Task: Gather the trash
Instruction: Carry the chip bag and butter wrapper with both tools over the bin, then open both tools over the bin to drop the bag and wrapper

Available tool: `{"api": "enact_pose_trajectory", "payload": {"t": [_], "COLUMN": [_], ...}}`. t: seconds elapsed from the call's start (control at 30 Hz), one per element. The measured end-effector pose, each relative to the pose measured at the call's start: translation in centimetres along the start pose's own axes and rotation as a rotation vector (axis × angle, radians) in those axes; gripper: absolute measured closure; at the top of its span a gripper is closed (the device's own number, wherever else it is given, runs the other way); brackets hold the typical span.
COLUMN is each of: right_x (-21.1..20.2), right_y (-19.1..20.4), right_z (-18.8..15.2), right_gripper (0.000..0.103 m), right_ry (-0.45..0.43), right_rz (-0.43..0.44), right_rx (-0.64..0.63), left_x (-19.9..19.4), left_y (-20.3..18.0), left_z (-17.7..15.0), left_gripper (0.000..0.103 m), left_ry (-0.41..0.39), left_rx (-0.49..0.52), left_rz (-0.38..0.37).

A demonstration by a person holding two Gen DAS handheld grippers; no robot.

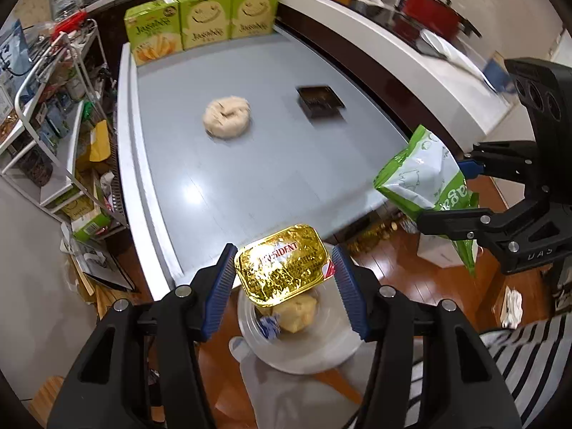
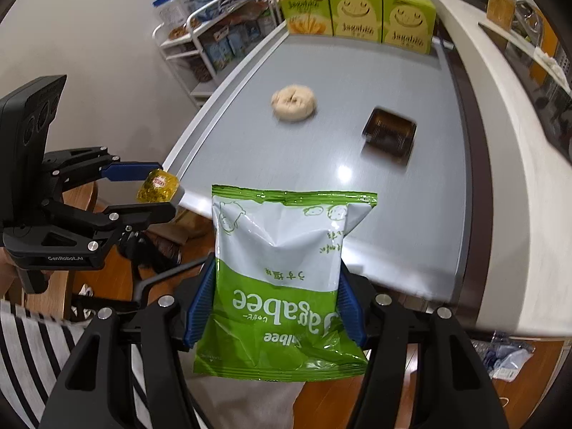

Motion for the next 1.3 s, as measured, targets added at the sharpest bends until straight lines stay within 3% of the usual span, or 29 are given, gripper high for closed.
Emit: {"api": "enact_pose_trajectory", "payload": {"t": [0.37, 0.73, 1.0, 1.3], "right_x": [0.9, 6.0, 9.3, 9.9], "right_y": [2.0, 1.6, 1.0, 0.5], "right_z": [-6.5, -12.0, -13.7, -14.4], "right_gripper": [0.044, 0.044, 0.044, 0.044], "right_ry": [0.131, 0.249, 0.297, 0.312], "right_rz": [0.023, -0.004, -0.025, -0.03], "right_rx": [-0.033, 0.002, 0.061, 0.076], "left_x": [0.6, 4.4, 7.1, 8.1], "left_y": [-2.9, -2.7, -1.6, -1.5], "left_z": [-6.0, -11.2, -13.1, -12.9], "left_gripper": [0.048, 0.048, 0.048, 0.048], "left_ry": [0.112, 0.231, 0.272, 0.28], "left_rx": [0.043, 0.036, 0.015, 0.014], "left_rz": [-0.05, -0.057, -0.035, -0.027]}}
Point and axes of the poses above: each gripper's, at about its wrist camera, not at the fingertips, and x roughly the way its jaws point, y to its left, z to its top, the point moved 10 cm from there along x, roughly the way its jaws point, and after that the axes turned 13 degrees about -y, right-handed, at the moved point
